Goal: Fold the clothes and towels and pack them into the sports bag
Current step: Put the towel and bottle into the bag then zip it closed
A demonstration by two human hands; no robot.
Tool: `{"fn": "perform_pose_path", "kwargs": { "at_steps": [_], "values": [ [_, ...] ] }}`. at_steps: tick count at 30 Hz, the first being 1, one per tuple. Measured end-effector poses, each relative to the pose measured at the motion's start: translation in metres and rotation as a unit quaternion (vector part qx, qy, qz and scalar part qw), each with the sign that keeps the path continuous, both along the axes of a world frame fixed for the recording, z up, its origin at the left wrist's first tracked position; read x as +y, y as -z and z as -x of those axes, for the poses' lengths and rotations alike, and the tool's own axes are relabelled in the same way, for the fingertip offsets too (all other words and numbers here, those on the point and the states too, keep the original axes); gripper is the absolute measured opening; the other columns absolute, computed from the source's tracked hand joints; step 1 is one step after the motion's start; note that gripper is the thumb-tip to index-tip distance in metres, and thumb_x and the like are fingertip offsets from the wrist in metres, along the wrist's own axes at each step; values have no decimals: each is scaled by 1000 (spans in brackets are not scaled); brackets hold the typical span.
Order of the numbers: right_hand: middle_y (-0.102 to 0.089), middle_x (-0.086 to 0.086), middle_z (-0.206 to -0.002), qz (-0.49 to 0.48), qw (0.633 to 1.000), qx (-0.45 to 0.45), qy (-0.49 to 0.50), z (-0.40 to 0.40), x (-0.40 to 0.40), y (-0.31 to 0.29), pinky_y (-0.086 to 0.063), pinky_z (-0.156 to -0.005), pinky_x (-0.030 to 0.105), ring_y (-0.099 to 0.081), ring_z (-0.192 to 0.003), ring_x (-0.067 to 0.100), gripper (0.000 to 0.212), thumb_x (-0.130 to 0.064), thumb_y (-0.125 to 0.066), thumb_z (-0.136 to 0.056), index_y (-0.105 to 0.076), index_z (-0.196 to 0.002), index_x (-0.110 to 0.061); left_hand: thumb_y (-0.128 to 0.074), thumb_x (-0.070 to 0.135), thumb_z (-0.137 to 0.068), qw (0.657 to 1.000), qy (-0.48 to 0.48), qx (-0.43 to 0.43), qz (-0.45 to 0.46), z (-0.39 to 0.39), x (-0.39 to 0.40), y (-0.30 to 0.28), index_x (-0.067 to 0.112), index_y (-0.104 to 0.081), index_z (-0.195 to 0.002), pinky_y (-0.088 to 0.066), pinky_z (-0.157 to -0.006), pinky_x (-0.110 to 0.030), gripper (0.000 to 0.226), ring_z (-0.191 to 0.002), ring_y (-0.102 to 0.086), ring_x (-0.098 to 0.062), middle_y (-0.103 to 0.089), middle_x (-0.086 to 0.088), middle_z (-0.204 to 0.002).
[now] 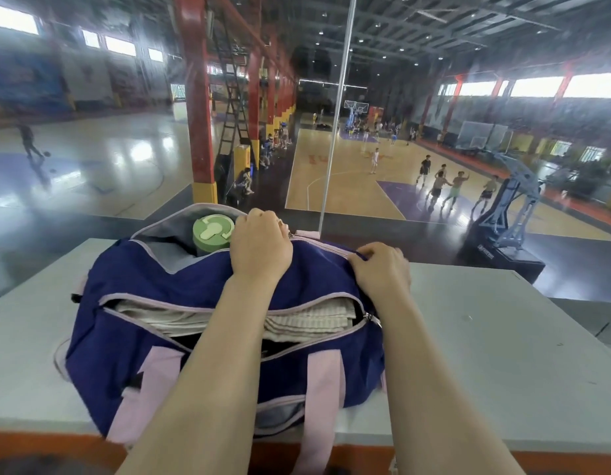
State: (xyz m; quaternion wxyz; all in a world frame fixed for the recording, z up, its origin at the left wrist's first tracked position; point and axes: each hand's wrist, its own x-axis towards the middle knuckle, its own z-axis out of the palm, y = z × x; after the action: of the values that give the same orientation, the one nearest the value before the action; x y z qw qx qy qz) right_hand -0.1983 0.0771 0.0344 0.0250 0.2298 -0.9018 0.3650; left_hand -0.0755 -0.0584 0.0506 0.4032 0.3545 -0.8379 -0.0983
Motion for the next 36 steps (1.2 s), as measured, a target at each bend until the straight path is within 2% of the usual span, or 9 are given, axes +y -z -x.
{"fn": "perform_pose_path", "kwargs": {
  "at_steps": [2,4,7,11,15,19,25,31,36],
  "values": [
    [-51,4,-132,-50,995,82,-12,-16,-11,-18,-38,-99,41,-44,-123,30,34,-20,-54,-90,-61,-121,-33,-49,23,-96,1000,20,-1,-16,-5,-2,-4,6,-66,-95,-46,-79,-45,23,-94,-56,-31,-63,-13,-100],
    [-51,2,-138,-37,983,140,-116,-35,-28,-32,-37,-103,42,-45,-126,28,42,-16,-51,-91,-55,-131,-30,-49,22,-95,998,38,-2,-50,-9,-4,-5,8,-65,-91,-46,-77,-44,22,-93,-57,-33,-64,-13,-98],
    [-57,1,-134,-41,964,114,-238,-55,-50,-27,-41,-103,45,-53,-122,26,37,-22,-45,-98,-56,-132,-28,-50,24,-95,988,72,-5,-140,-15,-9,-4,13,-57,-83,-39,-71,-37,18,-90,-56,-30,-61,-7,-91],
    [-64,-2,-116,-48,970,137,-192,-52,-55,-14,-44,-95,45,-58,-107,24,27,-31,-44,-100,-68,-111,-28,-51,26,-96,975,84,20,-206,-31,-25,-8,16,-61,-87,-36,-73,-32,17,-88,-53,-22,-62,-2,-91],
    [-63,-2,-115,-26,979,132,-154,-49,-59,-15,-43,-93,43,-57,-106,24,27,-31,-44,-101,-69,-109,-28,-52,26,-94,990,21,21,-138,-45,-51,-9,16,-68,-84,-44,-82,-39,22,-96,-55,-29,-67,-7,-93],
    [-63,-1,-116,-28,983,127,-131,-46,-66,-15,-43,-92,43,-56,-106,26,27,-31,-43,-100,-69,-108,-29,-55,22,-93,993,13,33,-116,-53,-61,-9,17,-70,-79,-42,-85,-41,22,-99,-55,-30,-68,-7,-95],
    [-64,-1,-117,-26,985,127,-112,-44,-70,-11,-44,-91,42,-56,-105,29,27,-31,-44,-100,-70,-107,-29,-50,15,-89,993,-56,40,-93,-76,-76,-6,23,-75,-79,-46,-82,-45,29,-99,-56,-33,-68,-2,-100],
    [-65,1,-118,-18,988,117,-96,-43,-69,-8,-44,-93,42,-56,-107,31,27,-31,-46,-99,-71,-108,-29,-45,8,-92,984,-68,70,-147,-78,-73,-4,16,-56,-67,-33,-72,-35,28,-90,-51,-30,-60,-11,-99],
    [-65,0,-118,-11,991,103,-83,-39,-64,-6,-44,-93,42,-56,-104,29,28,-31,-44,-100,-71,-106,-30,-42,17,-97,975,-188,84,-88,-105,-88,-12,-3,-64,-101,-36,-73,-36,30,-102,-54,-37,-60,-21,-107]
  ]
}}
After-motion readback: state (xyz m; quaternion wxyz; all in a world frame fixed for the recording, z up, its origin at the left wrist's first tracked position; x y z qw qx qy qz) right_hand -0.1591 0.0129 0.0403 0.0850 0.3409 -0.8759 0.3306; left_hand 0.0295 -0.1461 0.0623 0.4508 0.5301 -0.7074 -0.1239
